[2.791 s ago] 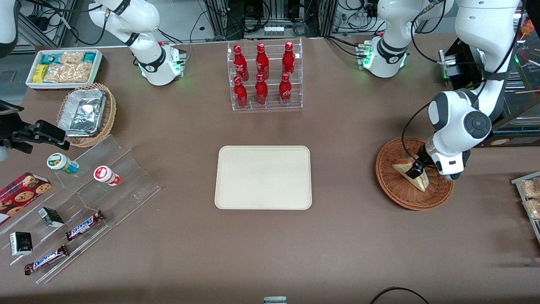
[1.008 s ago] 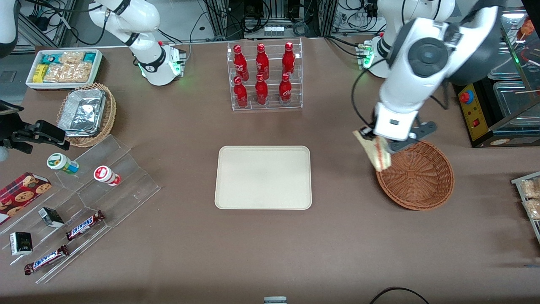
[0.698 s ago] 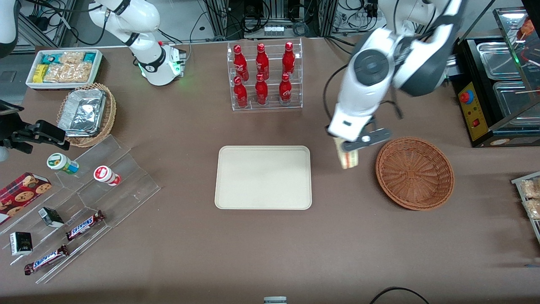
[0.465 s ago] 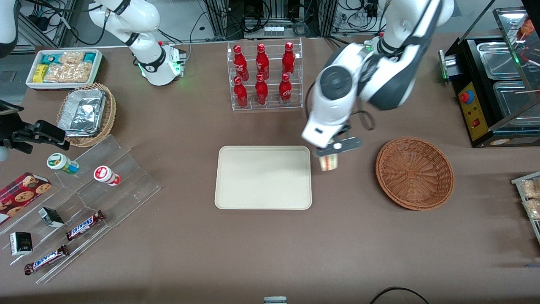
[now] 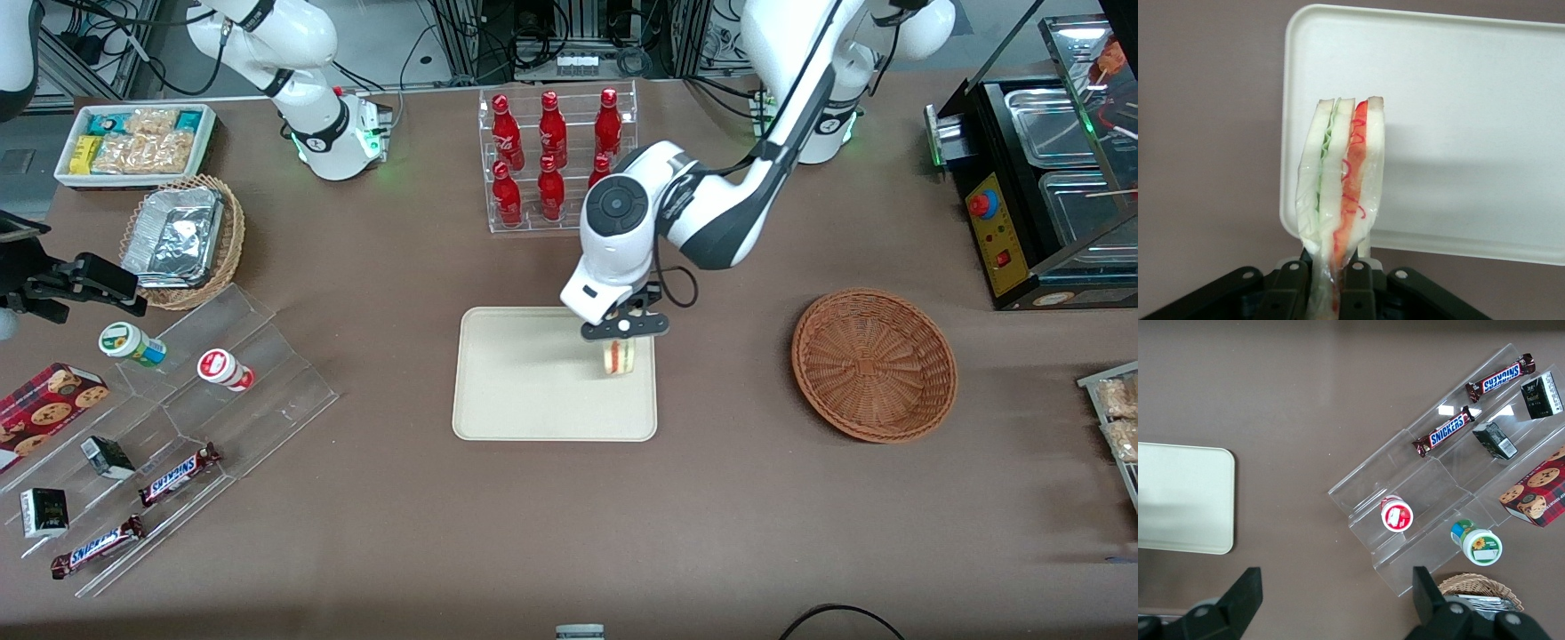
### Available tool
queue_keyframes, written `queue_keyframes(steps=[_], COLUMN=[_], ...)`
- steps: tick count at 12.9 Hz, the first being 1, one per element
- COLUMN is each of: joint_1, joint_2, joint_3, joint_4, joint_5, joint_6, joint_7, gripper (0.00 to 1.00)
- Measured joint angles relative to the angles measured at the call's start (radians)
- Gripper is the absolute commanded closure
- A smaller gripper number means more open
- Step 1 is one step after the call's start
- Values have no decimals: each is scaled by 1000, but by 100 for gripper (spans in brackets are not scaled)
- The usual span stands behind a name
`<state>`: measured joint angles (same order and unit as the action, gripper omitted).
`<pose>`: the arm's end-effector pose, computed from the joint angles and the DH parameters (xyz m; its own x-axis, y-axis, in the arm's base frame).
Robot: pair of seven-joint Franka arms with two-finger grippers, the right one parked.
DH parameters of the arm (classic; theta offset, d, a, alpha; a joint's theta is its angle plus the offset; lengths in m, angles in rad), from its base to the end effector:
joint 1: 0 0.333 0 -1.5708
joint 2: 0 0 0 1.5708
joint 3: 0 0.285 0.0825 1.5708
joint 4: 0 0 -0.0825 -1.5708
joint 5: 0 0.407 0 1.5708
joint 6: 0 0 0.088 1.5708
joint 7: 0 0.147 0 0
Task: Place sandwich from basket to tray
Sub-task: 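Lower the sandwich onto the tray and open the left gripper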
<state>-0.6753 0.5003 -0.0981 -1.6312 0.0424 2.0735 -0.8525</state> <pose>0.4899 -0.4675 0.2464 0.9966 0.0689 -0.0447 0.0674 -0.9971 -0.0344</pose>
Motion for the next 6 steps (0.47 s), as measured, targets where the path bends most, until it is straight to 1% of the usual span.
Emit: queue_keyframes(steps=[3,6], joint_1=[-13,-13], joint_2=[82,124], joint_3=[1,10], joint_4=[45,59], joint_5=[2,8], joint_6=[51,118], joint_7=[-4,-42], gripper=[100,100])
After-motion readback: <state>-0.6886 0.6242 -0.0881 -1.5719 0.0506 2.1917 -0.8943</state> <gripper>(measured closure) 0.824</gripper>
